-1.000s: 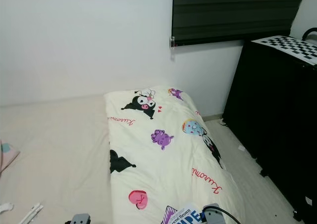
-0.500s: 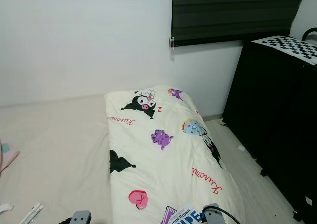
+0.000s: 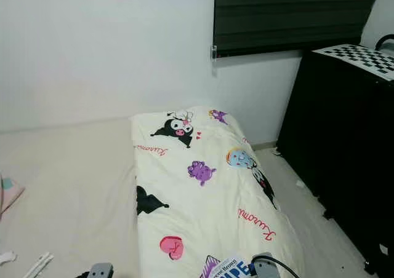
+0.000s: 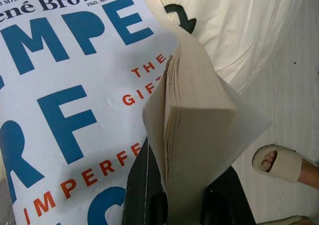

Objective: Clean up the room

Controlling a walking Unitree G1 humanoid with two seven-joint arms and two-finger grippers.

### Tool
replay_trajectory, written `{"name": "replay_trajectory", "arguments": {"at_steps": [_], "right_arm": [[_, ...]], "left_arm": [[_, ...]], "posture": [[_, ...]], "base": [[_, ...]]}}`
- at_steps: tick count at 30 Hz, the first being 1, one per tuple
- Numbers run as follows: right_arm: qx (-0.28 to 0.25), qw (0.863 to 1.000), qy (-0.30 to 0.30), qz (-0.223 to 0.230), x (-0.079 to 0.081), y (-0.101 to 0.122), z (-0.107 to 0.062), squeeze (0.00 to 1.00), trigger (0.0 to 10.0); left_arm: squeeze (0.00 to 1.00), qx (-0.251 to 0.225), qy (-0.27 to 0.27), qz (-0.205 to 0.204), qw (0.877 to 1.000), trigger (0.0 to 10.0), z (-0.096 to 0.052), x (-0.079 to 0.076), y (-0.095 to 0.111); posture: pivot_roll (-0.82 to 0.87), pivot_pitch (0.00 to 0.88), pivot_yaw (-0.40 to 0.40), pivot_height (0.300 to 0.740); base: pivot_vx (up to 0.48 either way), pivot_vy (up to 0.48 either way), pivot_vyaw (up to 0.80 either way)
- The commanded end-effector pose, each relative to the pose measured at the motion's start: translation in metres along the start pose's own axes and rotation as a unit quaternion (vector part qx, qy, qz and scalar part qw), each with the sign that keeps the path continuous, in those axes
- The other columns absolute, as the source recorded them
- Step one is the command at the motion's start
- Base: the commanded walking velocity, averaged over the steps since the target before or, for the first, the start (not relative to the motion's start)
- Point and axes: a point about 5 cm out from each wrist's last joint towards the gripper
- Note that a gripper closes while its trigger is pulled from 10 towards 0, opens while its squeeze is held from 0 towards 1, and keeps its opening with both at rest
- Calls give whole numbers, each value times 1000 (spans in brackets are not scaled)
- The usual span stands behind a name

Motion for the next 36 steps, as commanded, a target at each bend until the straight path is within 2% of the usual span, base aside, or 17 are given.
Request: {"name": "replay_trajectory", "arguments": {"at_steps": [1,12,24,31,36], "right_arm": [[84,996,21,-12,10,-38,-6,0,10000],[81,996,20,-18,7,-34,-6,0,10000],[80,996,27,-14,15,-34,-5,0,10000],[70,997,20,-3,12,-29,-4,0,10000],[53,998,-36,-12,-4,-26,-4,0,10000]], "left_arm": [[0,12,-1,3,1000,10000,-1,0,-5],[0,12,-3,4,1000,10000,0,-1,-5],[0,7,1,2,1000,10000,-2,4,-4],[0,-7,-4,5,1000,10000,0,1,6],[0,-72,38,-21,996,10000,-1,12,33]], "posture": [[-11,0,-36,740],[-7,0,-37,740],[-7,0,-30,740],[-11,0,-23,740],[-6,0,-28,740]], "base": [[0,0,0],[0,0,0],[0,0,0],[0,0,0],[0,0,0]]}}
Point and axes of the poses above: a point about 5 cm out from each wrist's last joint towards the gripper, its own z axis pointing out of the wrist towards the gripper, its own y axis along the axis of the wrist's last joint, x = y × z, and after that the axes turned 1 degree about z, right-handed
